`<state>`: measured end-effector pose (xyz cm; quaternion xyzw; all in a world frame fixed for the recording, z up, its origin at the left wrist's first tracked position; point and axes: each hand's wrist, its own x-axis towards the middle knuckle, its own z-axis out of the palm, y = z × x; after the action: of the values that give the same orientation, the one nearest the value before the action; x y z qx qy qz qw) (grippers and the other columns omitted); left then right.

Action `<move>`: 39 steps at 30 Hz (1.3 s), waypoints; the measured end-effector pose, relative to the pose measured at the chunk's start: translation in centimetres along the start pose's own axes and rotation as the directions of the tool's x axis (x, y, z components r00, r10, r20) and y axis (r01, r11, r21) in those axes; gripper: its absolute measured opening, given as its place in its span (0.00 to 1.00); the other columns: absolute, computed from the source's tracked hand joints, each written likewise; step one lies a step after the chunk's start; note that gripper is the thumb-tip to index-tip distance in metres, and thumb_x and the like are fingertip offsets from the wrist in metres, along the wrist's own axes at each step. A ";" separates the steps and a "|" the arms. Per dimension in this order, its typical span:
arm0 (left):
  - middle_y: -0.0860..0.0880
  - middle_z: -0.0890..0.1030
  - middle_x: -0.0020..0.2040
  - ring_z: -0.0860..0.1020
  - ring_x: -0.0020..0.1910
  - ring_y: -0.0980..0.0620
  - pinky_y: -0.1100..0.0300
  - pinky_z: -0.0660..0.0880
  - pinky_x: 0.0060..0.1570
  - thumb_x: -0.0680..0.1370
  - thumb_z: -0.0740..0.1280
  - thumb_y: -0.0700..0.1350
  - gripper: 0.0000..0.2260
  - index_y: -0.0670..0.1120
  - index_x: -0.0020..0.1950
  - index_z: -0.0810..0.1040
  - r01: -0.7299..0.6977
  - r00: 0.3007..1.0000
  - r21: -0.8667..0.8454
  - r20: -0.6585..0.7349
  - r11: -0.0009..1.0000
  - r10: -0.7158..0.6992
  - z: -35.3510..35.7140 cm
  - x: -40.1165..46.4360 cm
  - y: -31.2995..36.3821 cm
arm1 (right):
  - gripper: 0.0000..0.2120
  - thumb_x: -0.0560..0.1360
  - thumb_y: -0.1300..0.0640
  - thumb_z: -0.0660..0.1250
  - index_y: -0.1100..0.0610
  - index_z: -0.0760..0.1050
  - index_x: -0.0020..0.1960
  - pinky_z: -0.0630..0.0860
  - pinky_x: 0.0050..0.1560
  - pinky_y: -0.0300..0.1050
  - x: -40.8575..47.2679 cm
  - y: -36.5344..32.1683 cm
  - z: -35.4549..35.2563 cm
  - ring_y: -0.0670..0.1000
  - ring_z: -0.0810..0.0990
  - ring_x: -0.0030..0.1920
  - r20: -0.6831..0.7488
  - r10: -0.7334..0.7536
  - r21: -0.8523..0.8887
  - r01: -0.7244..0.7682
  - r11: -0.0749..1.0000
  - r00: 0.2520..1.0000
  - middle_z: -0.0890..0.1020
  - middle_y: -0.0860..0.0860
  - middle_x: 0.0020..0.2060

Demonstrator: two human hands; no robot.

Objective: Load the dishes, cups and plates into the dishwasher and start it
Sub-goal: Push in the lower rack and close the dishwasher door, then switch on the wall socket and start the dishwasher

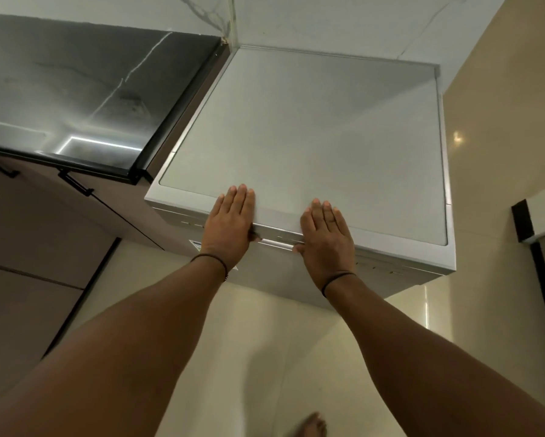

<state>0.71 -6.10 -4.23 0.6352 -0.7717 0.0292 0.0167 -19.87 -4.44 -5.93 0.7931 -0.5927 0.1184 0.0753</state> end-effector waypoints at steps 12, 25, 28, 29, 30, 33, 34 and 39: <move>0.38 0.53 0.79 0.50 0.78 0.40 0.49 0.46 0.76 0.77 0.68 0.48 0.37 0.39 0.79 0.50 0.028 0.999 0.015 0.040 1.000 -0.028 0.1 -0.1 0.4 | 0.31 0.60 0.58 0.80 0.63 0.76 0.60 0.67 0.69 0.57 0.1 -1.0 -0.4 0.64 0.74 0.67 0.073 0.092 0.048 -0.095 0.994 0.993 0.76 0.63 0.65; 0.41 0.61 0.75 0.61 0.73 0.42 0.50 0.66 0.69 0.70 0.71 0.61 0.43 0.41 0.75 0.57 -0.113 0.945 -0.085 0.299 0.990 0.133 -4.8 1.4 -1.2 | 0.27 0.74 0.54 0.68 0.55 0.65 0.70 0.65 0.70 0.51 2.8 -3.7 -6.0 0.57 0.61 0.74 0.463 0.308 0.084 -0.387 0.918 0.831 0.64 0.54 0.73; 0.44 0.67 0.71 0.68 0.68 0.43 0.50 0.69 0.64 0.72 0.68 0.62 0.36 0.46 0.74 0.62 -0.120 0.908 -0.149 0.384 0.982 0.169 -8.3 2.4 -2.8 | 0.33 0.74 0.41 0.67 0.56 0.64 0.72 0.66 0.70 0.54 4.2 -4.2 -9.3 0.57 0.63 0.72 0.554 0.305 0.029 -0.384 0.923 0.775 0.63 0.55 0.74; 0.44 0.67 0.71 0.68 0.69 0.43 0.49 0.69 0.64 0.73 0.67 0.61 0.35 0.48 0.75 0.61 -0.107 0.921 -0.158 0.355 0.982 0.158 -9.6 2.1 -3.2 | 0.34 0.75 0.39 0.64 0.56 0.61 0.75 0.63 0.72 0.54 4.3 -4.4 -10.6 0.57 0.61 0.74 0.543 0.303 0.037 -0.382 0.923 0.783 0.60 0.55 0.76; 0.43 0.66 0.72 0.67 0.69 0.42 0.48 0.68 0.65 0.74 0.67 0.61 0.35 0.48 0.76 0.59 -0.077 0.935 -0.148 0.334 0.986 0.123 -9.7 2.4 -3.4 | 0.35 0.77 0.39 0.62 0.55 0.58 0.77 0.60 0.73 0.54 4.9 -4.1 -11.0 0.57 0.58 0.76 0.541 0.298 0.043 -0.380 0.924 0.786 0.56 0.55 0.78; 0.41 0.55 0.78 0.57 0.76 0.41 0.45 0.59 0.72 0.76 0.65 0.60 0.38 0.48 0.79 0.51 -0.067 0.980 -0.085 0.184 0.994 0.082 -11.4 2.2 -3.7 | 0.35 0.79 0.39 0.58 0.55 0.52 0.79 0.54 0.76 0.54 6.2 -4.4 -13.3 0.55 0.53 0.78 0.459 0.301 0.053 -0.364 0.930 0.836 0.52 0.54 0.79; 0.41 0.51 0.79 0.53 0.78 0.42 0.44 0.56 0.74 0.77 0.64 0.59 0.38 0.48 0.79 0.48 -0.089 0.987 -0.076 0.124 0.993 0.098 -12.6 2.2 -3.7 | 0.35 0.80 0.39 0.57 0.55 0.51 0.79 0.54 0.76 0.54 6.6 -4.7 -14.6 0.55 0.53 0.78 0.413 0.299 0.054 -0.350 0.935 0.861 0.52 0.54 0.79; 0.43 0.44 0.80 0.46 0.79 0.44 0.47 0.48 0.77 0.79 0.61 0.57 0.38 0.47 0.80 0.43 -0.151 0.976 -0.055 -0.168 0.987 0.140 -19.8 4.5 -4.4 | 0.35 0.80 0.39 0.56 0.52 0.48 0.80 0.50 0.77 0.54 9.6 -4.4 -20.3 0.54 0.50 0.78 0.234 0.300 0.033 -0.316 0.948 0.925 0.51 0.53 0.79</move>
<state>3.97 -10.01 15.96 0.5713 -0.8128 0.0562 0.0992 -15.04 -6.76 16.34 0.7004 -0.7102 0.0585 -0.0401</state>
